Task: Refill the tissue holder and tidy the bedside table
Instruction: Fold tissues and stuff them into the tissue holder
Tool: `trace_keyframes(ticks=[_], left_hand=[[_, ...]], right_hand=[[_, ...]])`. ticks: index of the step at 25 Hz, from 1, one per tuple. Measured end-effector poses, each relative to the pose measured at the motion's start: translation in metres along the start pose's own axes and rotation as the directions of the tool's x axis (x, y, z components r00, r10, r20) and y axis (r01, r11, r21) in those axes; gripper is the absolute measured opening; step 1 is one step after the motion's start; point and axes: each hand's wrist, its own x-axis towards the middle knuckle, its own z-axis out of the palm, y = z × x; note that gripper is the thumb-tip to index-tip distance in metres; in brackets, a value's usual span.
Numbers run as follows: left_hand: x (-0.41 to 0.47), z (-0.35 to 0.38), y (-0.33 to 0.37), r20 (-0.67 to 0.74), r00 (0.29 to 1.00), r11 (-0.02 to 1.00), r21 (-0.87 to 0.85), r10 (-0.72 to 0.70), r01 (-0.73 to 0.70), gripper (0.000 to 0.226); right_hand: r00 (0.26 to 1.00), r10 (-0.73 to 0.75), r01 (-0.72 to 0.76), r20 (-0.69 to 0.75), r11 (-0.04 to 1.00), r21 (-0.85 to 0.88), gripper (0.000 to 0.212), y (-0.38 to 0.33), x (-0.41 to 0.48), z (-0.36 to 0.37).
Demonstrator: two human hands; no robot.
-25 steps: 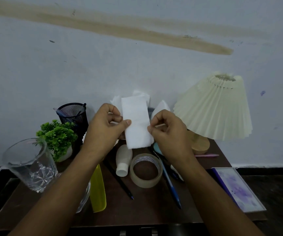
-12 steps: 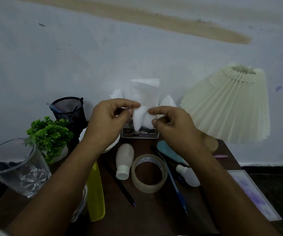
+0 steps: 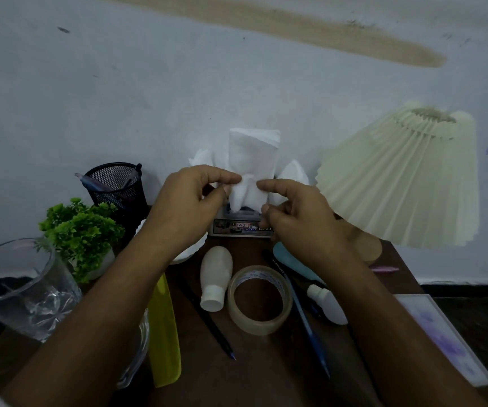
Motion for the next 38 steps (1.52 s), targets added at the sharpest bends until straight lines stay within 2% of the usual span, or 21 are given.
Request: trace_keyframes(ticks=[16,20,26,31,35,38], left_hand=[[-0.005,0.007,-0.004,0.110,0.994,0.988,0.152,-0.005,-0.012,0.041],[-0.003,0.007,-0.009,0.149,0.988,0.984,0.176,-0.046,0.019,0.040],[0.000,0.006,-0.009,0.141,0.990,0.983,0.181,-0.023,-0.003,0.041],[-0.001,0.008,-0.013,0.182,0.983,0.971,0.235,-0.002,-0.042,0.043],[0.001,0.005,-0.012,0.230,0.973,0.974,0.226,-0.021,-0.032,0.043],[0.000,0.004,-0.007,0.231,0.973,0.971,0.233,-0.001,-0.054,0.045]], right_hand=[[0.997,-0.037,0.047,0.061,0.985,-0.169,0.048,0.004,-0.003,0.009],[0.993,-0.023,0.048,0.113,0.974,-0.220,0.044,0.005,-0.002,0.008],[0.998,-0.044,0.054,0.052,0.977,-0.208,0.045,0.004,0.001,0.007],[0.996,-0.027,0.048,0.090,0.971,-0.236,0.043,0.004,0.001,0.006],[0.998,-0.057,0.059,0.017,0.977,-0.203,0.043,0.004,0.003,0.006],[0.997,-0.031,0.046,0.071,0.975,-0.218,0.043,0.005,0.001,0.007]])
